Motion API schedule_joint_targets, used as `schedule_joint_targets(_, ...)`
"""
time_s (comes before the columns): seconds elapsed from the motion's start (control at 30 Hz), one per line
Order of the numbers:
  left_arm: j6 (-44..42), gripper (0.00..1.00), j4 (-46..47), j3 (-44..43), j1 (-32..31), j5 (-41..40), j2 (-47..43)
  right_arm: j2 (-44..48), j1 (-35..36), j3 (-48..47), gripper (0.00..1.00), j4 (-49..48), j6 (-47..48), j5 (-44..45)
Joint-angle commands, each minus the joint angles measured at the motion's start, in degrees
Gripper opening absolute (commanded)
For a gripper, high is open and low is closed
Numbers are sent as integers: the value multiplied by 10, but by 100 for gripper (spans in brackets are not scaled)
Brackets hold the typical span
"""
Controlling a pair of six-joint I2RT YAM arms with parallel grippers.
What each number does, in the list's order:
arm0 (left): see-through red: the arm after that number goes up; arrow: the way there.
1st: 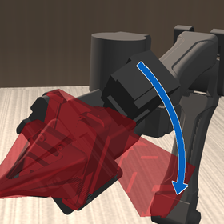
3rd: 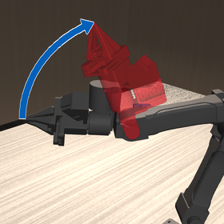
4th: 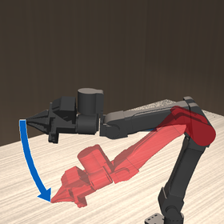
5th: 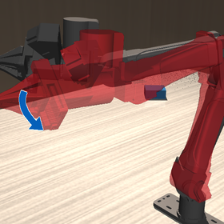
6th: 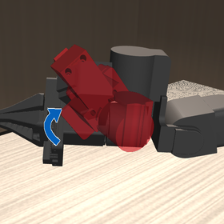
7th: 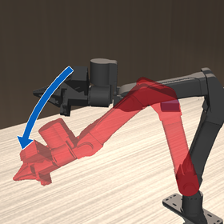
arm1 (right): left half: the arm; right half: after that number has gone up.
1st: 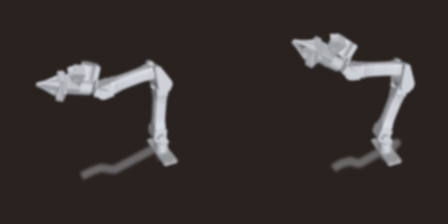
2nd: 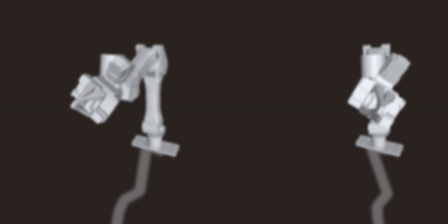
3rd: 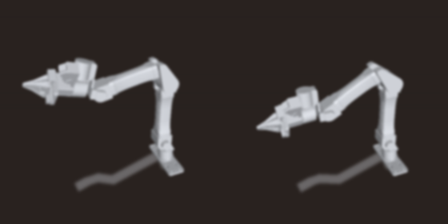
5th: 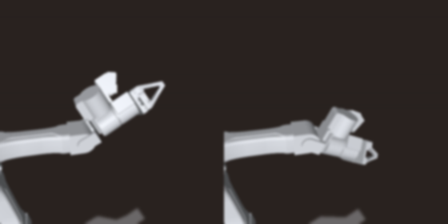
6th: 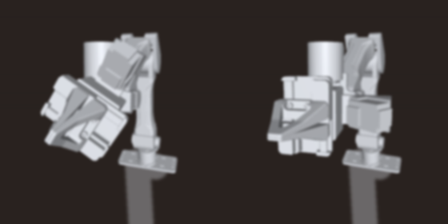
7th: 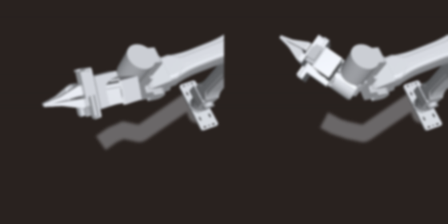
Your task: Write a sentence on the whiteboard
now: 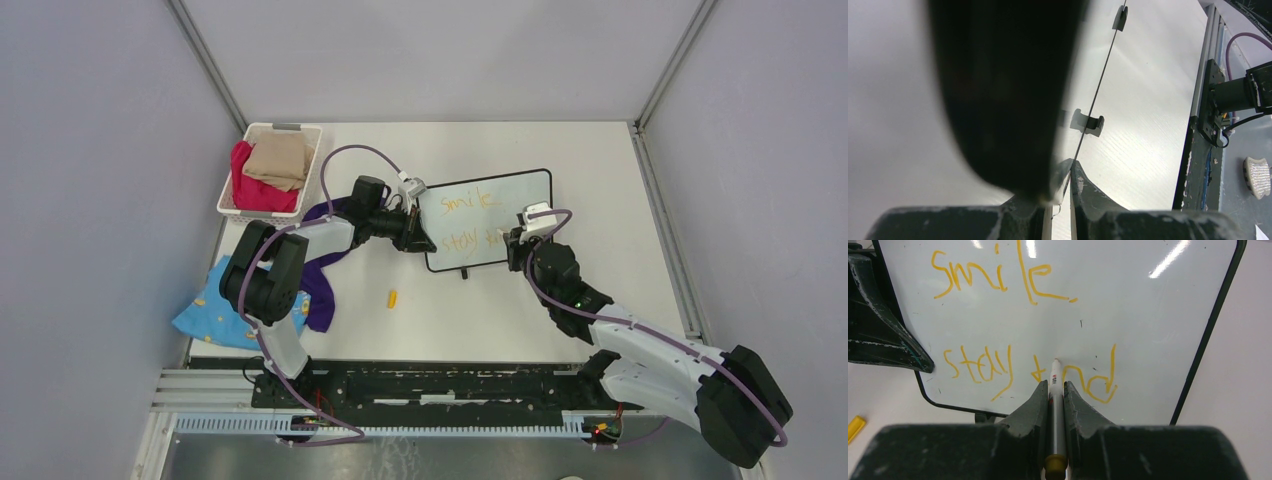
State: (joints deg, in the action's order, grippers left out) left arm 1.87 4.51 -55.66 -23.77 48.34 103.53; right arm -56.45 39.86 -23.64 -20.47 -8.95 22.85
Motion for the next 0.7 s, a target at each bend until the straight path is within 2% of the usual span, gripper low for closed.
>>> schedule_joint_targets(0.0,-49,2,-95,20,-26,-93,43,1,-1,3,0,-18,-5,6)
schedule_joint_targets(0.47,-49,2,-96,20,-27,-94,44,9,-2,6,0,-7,-10,2)
schedule_joint_targets(0.67,-49,2,-97,20,-27,-95,44,43,-1,-6,0,7,-13,0)
